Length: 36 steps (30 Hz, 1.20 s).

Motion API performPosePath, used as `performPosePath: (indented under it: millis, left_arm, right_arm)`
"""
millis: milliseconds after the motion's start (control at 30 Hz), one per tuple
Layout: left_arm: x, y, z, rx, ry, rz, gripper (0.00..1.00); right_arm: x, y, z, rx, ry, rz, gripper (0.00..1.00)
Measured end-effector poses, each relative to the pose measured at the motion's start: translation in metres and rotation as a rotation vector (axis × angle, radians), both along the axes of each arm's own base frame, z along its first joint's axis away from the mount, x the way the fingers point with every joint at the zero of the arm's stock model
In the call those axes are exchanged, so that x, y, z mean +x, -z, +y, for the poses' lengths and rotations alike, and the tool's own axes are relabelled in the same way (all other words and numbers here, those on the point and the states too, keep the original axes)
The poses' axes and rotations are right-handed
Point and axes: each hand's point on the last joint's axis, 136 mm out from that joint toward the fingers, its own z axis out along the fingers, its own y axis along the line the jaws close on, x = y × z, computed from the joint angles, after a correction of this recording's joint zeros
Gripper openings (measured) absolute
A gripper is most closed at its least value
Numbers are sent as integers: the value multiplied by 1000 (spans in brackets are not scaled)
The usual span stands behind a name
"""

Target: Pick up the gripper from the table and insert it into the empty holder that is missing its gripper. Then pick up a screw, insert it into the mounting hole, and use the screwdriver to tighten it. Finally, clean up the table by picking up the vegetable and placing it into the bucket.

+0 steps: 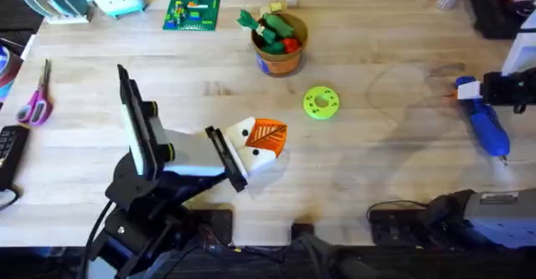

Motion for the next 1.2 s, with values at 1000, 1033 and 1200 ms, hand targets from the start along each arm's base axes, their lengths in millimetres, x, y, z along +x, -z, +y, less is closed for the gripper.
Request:
performPosePath:
  millis: [1000, 1033, 1200]
  left_arm:
    - [0, 0, 0, 0, 0, 0, 13]
    - [0, 0, 0, 0, 0, 0, 13]
    - [0, 0, 0, 0, 0, 0, 13]
  right_arm:
    - [3, -60, -9, -109, 53, -122, 218]
    - [3, -65, -9, -114, 65, -137, 216]
    - [5, -99, -10, -138, 139, -236, 205]
